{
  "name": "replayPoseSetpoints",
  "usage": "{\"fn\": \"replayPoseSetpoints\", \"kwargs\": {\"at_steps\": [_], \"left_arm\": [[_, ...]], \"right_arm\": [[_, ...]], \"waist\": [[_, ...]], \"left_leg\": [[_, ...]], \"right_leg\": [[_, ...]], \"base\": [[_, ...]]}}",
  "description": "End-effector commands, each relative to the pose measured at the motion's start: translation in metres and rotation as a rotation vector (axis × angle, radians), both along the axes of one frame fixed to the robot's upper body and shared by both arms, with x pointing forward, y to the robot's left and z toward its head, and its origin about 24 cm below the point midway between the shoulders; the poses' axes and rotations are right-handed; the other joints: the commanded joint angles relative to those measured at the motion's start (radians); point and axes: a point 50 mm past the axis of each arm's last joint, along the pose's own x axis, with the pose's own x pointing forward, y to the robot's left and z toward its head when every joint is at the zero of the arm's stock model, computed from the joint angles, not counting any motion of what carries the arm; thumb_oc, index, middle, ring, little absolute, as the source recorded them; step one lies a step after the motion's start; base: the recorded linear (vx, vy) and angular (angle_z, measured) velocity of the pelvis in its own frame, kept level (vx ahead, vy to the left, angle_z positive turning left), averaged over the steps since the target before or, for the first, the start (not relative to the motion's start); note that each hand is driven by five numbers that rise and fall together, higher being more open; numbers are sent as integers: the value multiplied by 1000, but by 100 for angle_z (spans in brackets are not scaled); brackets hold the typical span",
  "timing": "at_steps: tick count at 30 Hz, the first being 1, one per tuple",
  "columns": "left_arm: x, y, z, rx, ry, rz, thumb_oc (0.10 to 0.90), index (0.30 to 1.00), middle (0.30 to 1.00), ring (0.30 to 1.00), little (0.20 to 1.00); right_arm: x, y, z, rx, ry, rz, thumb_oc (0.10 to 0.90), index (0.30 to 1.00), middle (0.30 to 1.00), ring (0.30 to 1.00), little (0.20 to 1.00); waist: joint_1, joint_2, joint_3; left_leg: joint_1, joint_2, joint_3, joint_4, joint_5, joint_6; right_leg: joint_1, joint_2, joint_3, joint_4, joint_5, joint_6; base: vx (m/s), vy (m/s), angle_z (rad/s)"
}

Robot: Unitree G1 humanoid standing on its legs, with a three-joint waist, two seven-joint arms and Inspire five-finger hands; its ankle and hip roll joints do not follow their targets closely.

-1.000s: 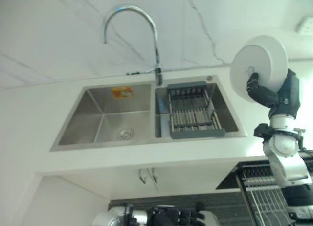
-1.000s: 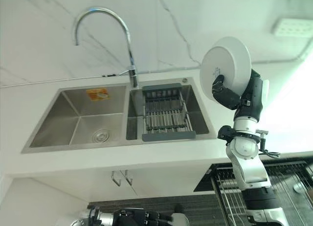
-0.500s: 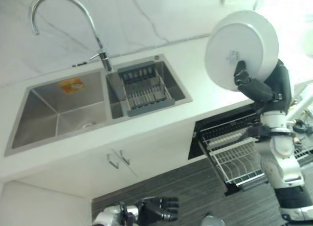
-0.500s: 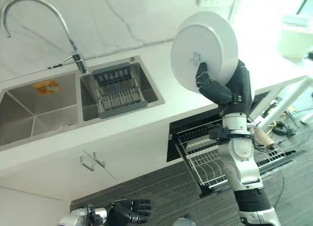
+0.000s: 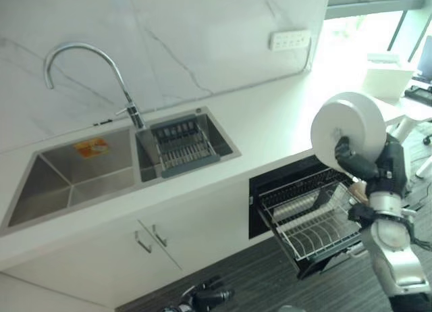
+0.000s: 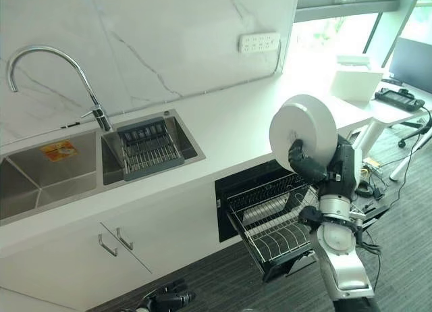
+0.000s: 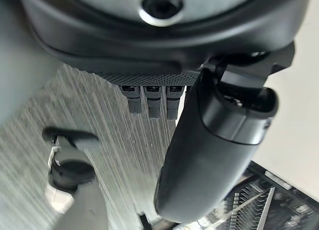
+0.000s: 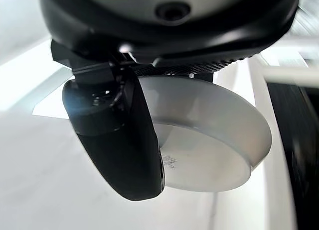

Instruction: Place the dishes in the dishwasher.

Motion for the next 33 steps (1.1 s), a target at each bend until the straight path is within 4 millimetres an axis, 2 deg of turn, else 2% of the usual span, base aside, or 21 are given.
{"fn": "replayPoseSetpoints", "kwargs": {"at_steps": [1, 2, 4, 8, 13, 19, 24, 33], "left_arm": [[-101, 53, -13, 255, 393, -102, 800, 900, 900, 900, 900], [-105, 54, -13, 265, 407, -114, 800, 900, 900, 900, 900], [-105, 55, -13, 271, 405, -127, 800, 900, 900, 900, 900], [-97, 58, -12, 280, 367, -145, 800, 900, 900, 900, 900], [-75, 62, -9, 296, 296, -156, 800, 900, 900, 900, 900], [-67, 69, -6, 329, 278, -216, 800, 900, 900, 900, 900], [-68, 78, -4, 352, 295, -229, 800, 900, 900, 900, 900], [-63, 85, -1, 361, 292, -244, 800, 900, 900, 900, 900]], "right_arm": [[2, -3, 84, -171, -436, -135, 400, 300, 300, 300, 300], [2, -9, 81, -249, -412, -209, 400, 300, 300, 300, 300], [2, -13, 79, -286, -400, -247, 400, 300, 300, 300, 300], [4, -19, 75, -472, -368, -344, 400, 300, 300, 300, 300], [16, -24, 60, -588, -256, -346, 400, 300, 300, 300, 300], [34, -24, 34, -751, -84, -271, 400, 300, 300, 300, 300], [46, -30, 6, -786, 55, -250, 400, 300, 300, 300, 300], [58, -37, -29, -790, 261, -218, 400, 300, 300, 300, 300]], "waist": [[21, -57, 63], [20, -55, 64], [21, -52, 63], [26, -45, 60], [38, -44, 55], [63, -46, 52], [87, -45, 54], [123, -37, 64]], "left_leg": [[49, 1, 45, 206, -264, 27], [50, 1, 44, 206, -267, 26], [51, 1, 43, 206, -268, 26], [52, -3, 39, 206, -271, 27], [48, -10, 29, 206, -272, 29], [41, -18, 17, 206, -270, 32], [40, -25, 5, 206, -271, 35], [30, -32, -13, 206, -262, 37]], "right_leg": [[19, -8, -53, -112, 69, 9], [18, -10, -56, -112, 70, 10], [18, -11, -59, -112, 71, 10], [20, -17, -69, -112, 71, 13], [21, -27, -82, -112, 74, 17], [23, -38, -101, -112, 79, 23], [28, -47, -119, -112, 84, 26], [36, -60, -145, -112, 90, 28]], "base": [[-20, -40, -2], [0, 0, 0], [0, 0, 0], [0, 0, 0], [-11, 9, 5], [-22, 7, 15], [-13, 13, 14], [-11, 15, 8]]}}
